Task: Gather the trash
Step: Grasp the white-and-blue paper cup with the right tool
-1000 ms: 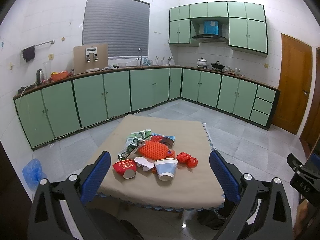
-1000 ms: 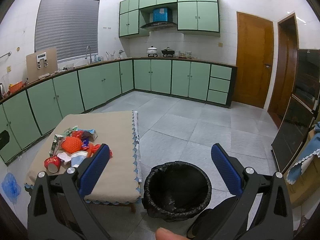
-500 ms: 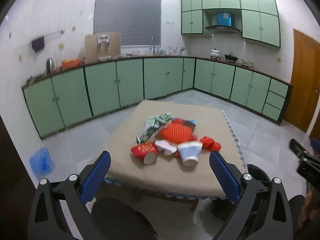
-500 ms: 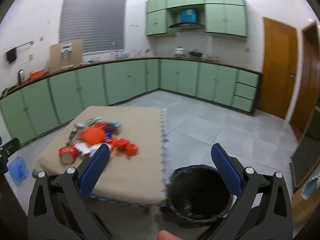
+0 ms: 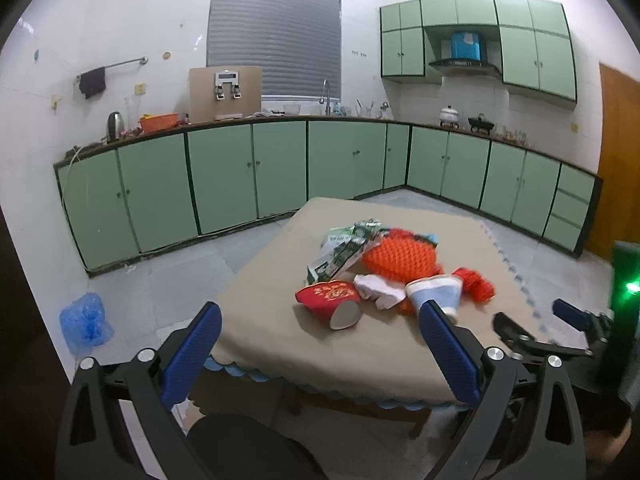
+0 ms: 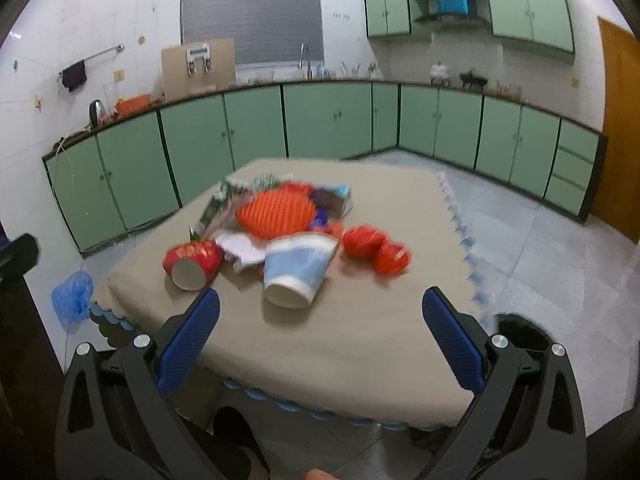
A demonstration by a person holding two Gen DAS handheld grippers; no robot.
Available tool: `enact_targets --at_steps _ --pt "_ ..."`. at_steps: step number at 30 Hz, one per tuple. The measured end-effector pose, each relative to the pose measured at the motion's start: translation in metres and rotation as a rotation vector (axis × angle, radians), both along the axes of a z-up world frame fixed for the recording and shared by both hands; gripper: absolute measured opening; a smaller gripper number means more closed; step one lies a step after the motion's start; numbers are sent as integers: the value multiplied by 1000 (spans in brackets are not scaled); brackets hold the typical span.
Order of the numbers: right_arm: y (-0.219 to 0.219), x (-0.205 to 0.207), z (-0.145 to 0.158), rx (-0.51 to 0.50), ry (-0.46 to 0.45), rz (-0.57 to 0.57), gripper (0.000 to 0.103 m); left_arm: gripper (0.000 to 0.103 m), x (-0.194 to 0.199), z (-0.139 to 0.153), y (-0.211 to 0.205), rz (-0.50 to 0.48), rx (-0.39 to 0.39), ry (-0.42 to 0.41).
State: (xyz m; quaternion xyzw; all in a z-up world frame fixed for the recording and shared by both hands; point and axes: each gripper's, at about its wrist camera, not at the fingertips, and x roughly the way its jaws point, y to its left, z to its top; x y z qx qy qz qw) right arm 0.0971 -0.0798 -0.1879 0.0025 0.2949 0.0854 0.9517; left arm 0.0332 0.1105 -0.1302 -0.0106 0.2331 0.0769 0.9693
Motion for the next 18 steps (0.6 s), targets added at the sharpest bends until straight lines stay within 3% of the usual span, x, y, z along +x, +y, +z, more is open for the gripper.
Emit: enact_targets --at_steps 6,18 --pt "15 39 -38 19 56 -18 98 97 30 -32 13 12 17 11" --pt "24 86 -69 7 100 -41 98 97 79 -73 29 -19 -38 51"
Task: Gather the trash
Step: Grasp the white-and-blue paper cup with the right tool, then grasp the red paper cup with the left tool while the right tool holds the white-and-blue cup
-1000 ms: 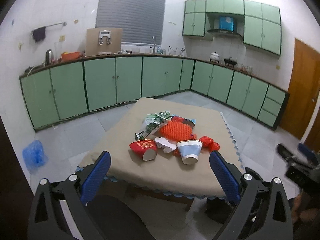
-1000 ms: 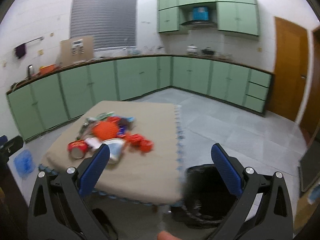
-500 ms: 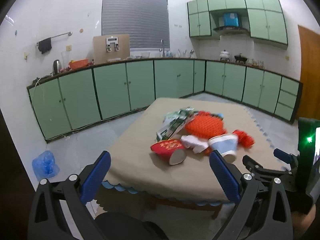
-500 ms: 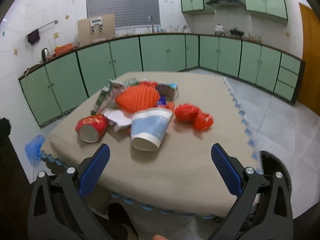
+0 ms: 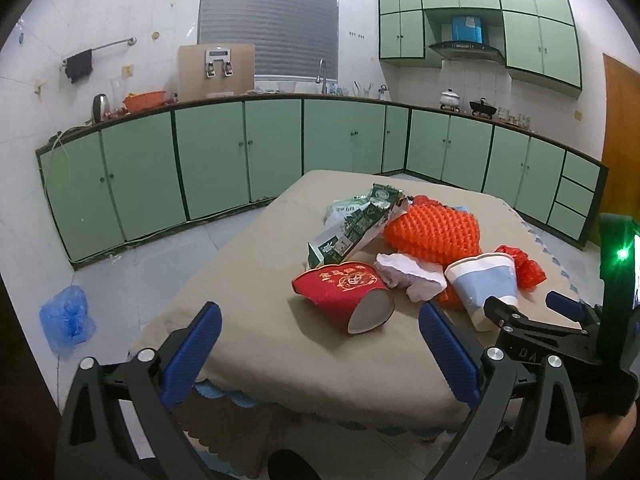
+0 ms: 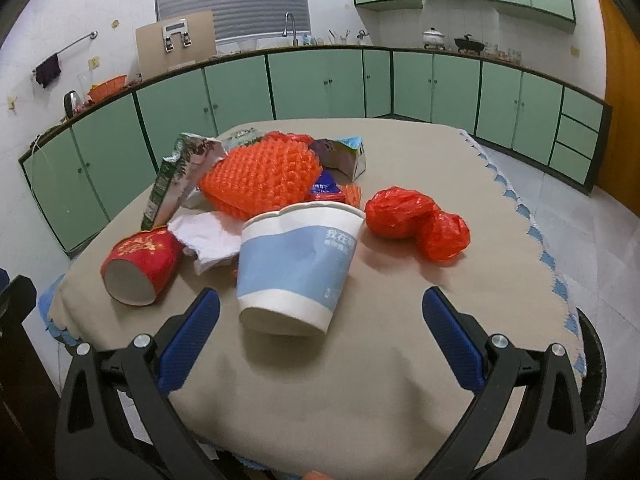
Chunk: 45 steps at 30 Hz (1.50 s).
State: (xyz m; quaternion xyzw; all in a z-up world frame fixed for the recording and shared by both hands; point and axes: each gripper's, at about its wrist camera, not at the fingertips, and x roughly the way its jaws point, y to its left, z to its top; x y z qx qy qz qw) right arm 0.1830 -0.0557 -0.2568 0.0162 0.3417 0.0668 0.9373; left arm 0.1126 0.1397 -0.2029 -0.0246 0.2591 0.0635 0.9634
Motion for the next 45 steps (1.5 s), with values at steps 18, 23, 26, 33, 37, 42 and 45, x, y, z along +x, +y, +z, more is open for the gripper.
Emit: enact_targets --at_steps 18,23,26,33,37,42,45 --pt "-12 8 -9 50 51 83 50 97 15 -10 -14 -24 34 19" --pt "-22 5 -3 50 30 79 49 97 26 -15 -30 -35 48 20" --pt "-31 4 0 48 21 64 50 97 36 -22 -34 -24 52 31" --pt "-43 5 3 39 2 41 50 96 56 -37 -33 84 36 44" --pt "-44 6 -1 39 7 42 50 96 66 -45 -36 97 52 59" --pt "-47 7 -3 44 11 38 50 94 75 -58 -30 109 48 89" --pt "-47 7 -3 43 8 39 50 75 81 -68 -22 85 14 126"
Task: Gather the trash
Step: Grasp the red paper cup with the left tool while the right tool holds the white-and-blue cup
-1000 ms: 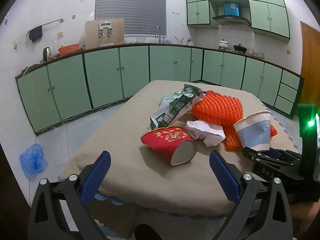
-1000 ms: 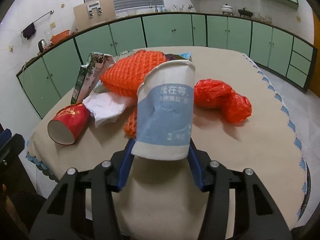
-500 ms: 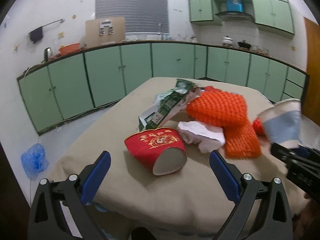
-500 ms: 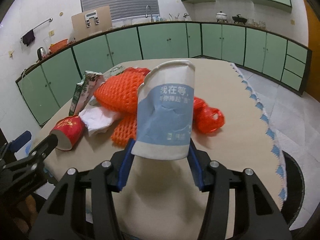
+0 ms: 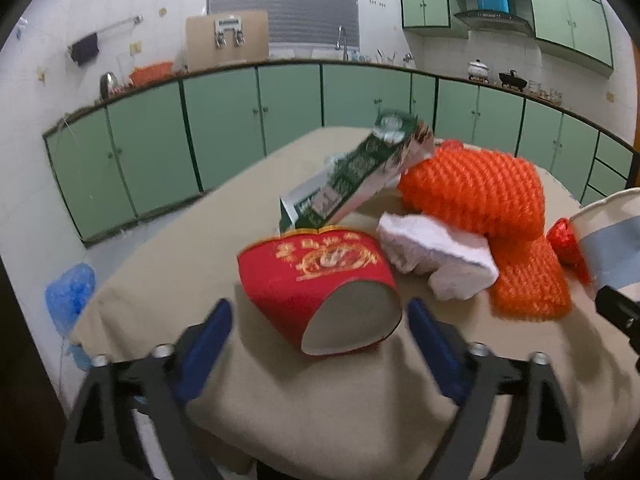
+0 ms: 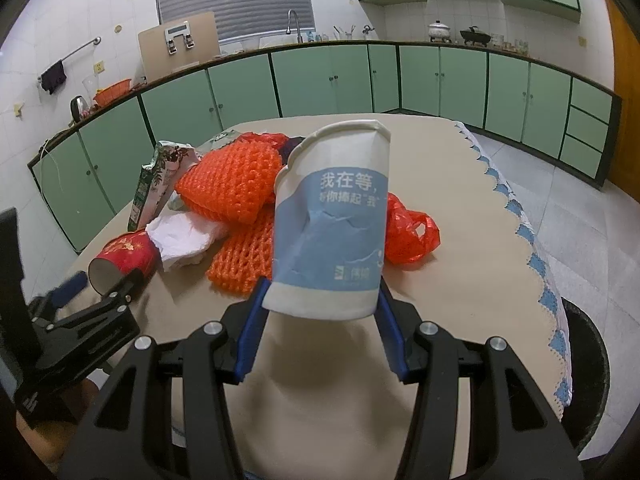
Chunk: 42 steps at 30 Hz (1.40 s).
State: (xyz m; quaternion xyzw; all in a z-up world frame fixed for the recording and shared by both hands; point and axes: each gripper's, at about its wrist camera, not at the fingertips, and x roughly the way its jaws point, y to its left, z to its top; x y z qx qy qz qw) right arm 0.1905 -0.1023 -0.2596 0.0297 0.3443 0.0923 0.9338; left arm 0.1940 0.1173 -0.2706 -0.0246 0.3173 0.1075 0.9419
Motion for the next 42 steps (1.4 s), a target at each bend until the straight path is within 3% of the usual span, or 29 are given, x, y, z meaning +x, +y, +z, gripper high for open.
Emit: enact_targets --at_steps 1,3,18,20,21,22,30,42 --pt "0 0 0 -3 -2 1 50 66 1 -2 3 -9 -12 9" --pt "1 -1 0 -8 -2 2 50 59 -1 -2 9 -16 -34 6" --pt "4 -13 5 -12 -11 10 50 37 -24 13 20 -75 -61 -47" --pt "3 -14 7 -11 -12 8 50 28 -29 15 19 -88 -66 -49" --pt "3 -15 7 -11 -12 7 50 6 -30 16 18 -92 -67 -47" --pt "2 -17 7 -9 -11 6 50 0 -31 17 16 -95 -65 -45" --pt "-1 -22 13 -1 -22 4 50 0 -45 17 8 -146 -79 -42" --pt "-1 -25 14 2 -16 1 50 0 -25 14 10 -229 -58 -45"
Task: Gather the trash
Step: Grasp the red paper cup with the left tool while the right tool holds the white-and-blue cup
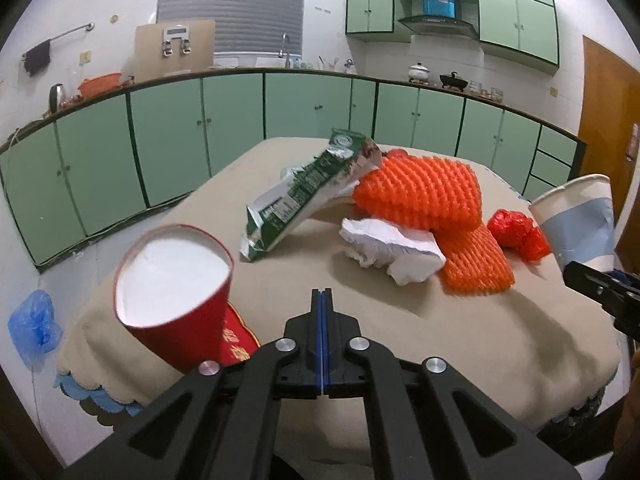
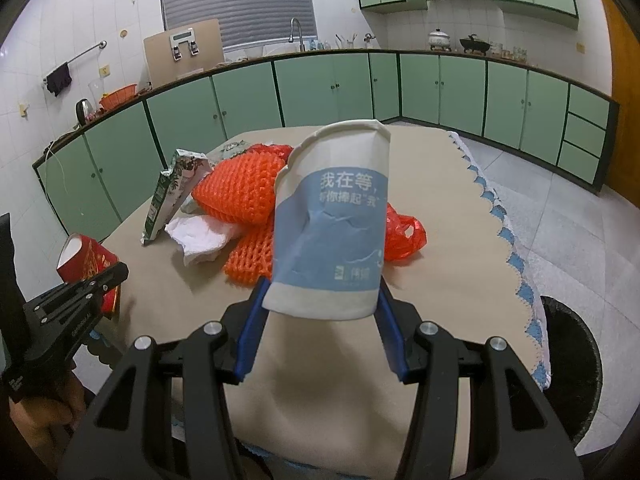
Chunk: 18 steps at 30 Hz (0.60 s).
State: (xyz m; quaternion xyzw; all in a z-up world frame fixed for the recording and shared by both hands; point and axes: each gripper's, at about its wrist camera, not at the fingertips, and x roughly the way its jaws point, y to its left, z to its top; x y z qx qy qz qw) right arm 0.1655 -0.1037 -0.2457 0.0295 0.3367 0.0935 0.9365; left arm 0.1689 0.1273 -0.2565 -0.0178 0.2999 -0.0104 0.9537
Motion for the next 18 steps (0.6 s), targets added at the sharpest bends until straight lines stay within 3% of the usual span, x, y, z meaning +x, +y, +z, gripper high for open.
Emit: enact_targets --at_steps 14,18 --pt "-4 -4 10 -16 -14 -10 50 1 4 -2 -29 -131 26 5" --pt "-3 -7 14 -17 -23 -6 50 13 1 0 -40 -168 41 -4"
